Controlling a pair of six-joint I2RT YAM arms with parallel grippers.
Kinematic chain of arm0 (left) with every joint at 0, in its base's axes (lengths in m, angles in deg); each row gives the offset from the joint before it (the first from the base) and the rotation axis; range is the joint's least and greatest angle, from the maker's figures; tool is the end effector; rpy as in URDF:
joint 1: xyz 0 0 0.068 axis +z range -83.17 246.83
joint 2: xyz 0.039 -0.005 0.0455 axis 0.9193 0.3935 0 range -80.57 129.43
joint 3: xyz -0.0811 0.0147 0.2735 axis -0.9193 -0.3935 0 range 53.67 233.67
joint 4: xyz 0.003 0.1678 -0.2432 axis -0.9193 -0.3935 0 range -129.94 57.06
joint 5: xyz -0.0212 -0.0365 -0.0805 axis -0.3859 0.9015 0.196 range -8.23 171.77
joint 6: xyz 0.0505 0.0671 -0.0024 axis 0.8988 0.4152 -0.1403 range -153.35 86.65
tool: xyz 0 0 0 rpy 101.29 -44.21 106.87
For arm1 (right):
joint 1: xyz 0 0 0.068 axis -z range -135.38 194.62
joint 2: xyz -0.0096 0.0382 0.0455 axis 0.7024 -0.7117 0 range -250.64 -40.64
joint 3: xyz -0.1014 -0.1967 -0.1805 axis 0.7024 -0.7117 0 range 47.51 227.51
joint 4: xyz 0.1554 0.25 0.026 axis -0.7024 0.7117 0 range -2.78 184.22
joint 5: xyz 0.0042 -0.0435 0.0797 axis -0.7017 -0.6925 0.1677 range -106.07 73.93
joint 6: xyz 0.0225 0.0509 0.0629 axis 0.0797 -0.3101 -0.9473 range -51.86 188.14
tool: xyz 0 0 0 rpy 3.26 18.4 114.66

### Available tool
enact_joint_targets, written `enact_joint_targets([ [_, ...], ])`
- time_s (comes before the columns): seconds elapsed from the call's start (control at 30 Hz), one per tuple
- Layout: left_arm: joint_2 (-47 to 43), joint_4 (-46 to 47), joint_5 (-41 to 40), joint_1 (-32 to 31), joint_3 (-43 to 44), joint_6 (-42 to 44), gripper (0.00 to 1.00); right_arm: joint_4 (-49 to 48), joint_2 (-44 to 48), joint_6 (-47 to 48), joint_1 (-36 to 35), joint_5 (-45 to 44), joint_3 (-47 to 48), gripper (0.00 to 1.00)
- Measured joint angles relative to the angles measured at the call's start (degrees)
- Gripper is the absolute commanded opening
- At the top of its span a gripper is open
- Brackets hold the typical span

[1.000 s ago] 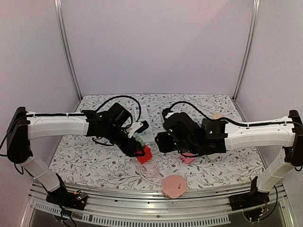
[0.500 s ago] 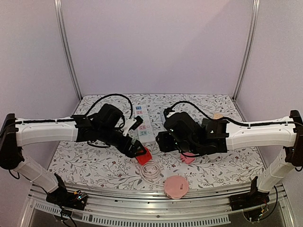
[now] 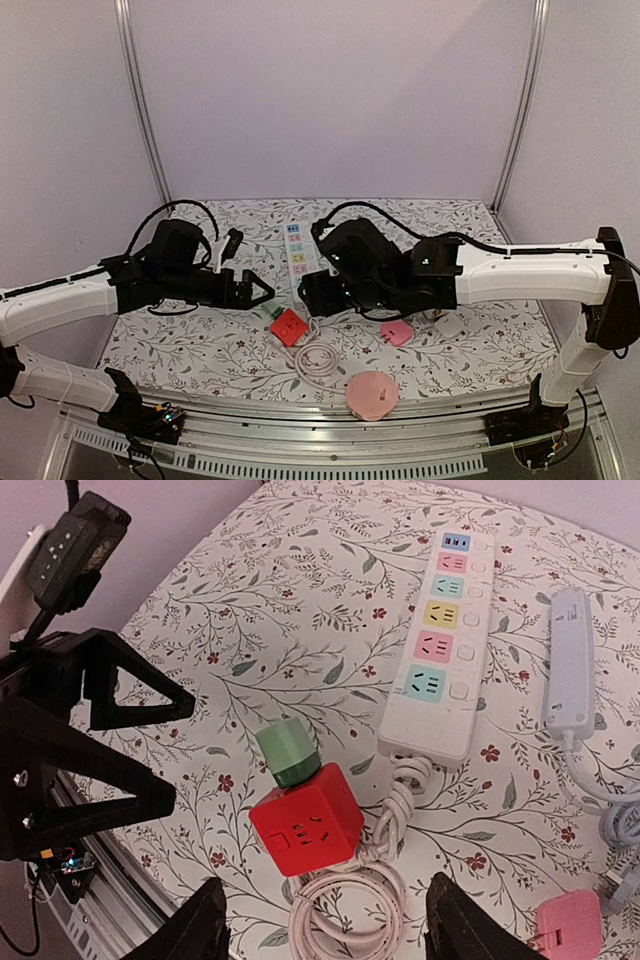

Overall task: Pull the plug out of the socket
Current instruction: Place the socket at the center of the board, then remove the plug from the socket.

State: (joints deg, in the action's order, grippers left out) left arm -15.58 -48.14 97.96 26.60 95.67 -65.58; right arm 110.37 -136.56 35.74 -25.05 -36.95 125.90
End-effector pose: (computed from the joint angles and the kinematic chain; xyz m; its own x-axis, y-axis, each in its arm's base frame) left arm 0.2147 -0.2085 0.2207 -0.8193 0.0222 -0.5730 0.4144 0.7135 -0.5650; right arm 0.1784 0.4063 0.2688 -0.6103 -0.2064 -0.7648 -0.5391 0.8156 0.2102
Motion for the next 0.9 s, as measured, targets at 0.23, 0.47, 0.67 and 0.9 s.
enact_joint_targets([
  [0.23,-3.3,-0.5,0.3,7.4,-1.2,-3.7,1.0,4.0,-9.7,2.8,-0.4,4.3,10.1,0.68],
  [0.47,-4.6,-0.9,0.6,14.6,-5.5,-5.9,1.0,9.5,-20.3,4.7,-0.4,5.7,21.7,0.65],
  [0.67,-6.4,-2.1,1.3,16.8,-8.7,-6.4,1.0,13.4,-27.9,6.5,-0.2,6.3,29.5,0.56],
  [0.9,-8.7,-2.0,1.6,17.1,-11.5,-7.1,1.0,16.5,-33.7,8.6,1.0,7.5,35.8,0.53],
])
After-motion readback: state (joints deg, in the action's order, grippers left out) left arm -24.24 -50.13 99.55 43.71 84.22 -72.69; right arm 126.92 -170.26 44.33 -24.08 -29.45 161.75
